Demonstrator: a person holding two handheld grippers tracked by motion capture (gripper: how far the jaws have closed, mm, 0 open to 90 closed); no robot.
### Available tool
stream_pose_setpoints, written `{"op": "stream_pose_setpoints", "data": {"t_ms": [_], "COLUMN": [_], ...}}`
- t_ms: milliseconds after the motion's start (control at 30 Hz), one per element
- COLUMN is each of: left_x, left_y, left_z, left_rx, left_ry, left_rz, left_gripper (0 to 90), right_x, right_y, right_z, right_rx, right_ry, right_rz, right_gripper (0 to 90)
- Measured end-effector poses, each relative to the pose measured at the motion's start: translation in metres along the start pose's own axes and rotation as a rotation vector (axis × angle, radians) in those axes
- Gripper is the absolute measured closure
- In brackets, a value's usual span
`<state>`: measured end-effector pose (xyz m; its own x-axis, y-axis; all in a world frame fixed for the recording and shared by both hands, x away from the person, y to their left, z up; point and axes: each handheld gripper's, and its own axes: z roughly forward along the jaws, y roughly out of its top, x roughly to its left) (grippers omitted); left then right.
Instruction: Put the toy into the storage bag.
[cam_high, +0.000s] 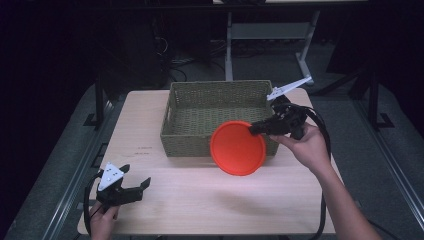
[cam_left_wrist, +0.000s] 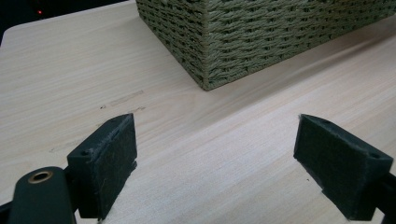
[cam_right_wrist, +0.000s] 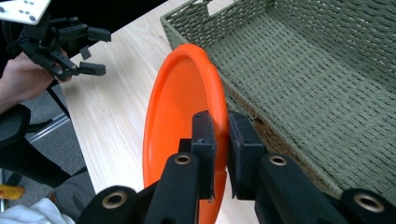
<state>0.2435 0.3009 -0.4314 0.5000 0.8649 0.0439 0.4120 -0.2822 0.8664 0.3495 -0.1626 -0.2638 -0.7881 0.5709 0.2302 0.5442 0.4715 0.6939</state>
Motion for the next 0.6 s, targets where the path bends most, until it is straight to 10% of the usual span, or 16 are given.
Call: {"op": "stream_pose_setpoints", "data": {"t_ms": [600], "left_x": [0.001], "left_y": [0.000], "left_z": [-0.001], "left_rx": [0.002], "left_ry": [0.000], "left_rz": [0.007], "left_gripper": [12.8], "right_x": [-0.003], "right_y": [0.028], "right_z": [-0.007], "right_rx": [-0.015], "right_ry": [-0.018], "right_rz": [-0.018], "right_gripper": [81.9]}}
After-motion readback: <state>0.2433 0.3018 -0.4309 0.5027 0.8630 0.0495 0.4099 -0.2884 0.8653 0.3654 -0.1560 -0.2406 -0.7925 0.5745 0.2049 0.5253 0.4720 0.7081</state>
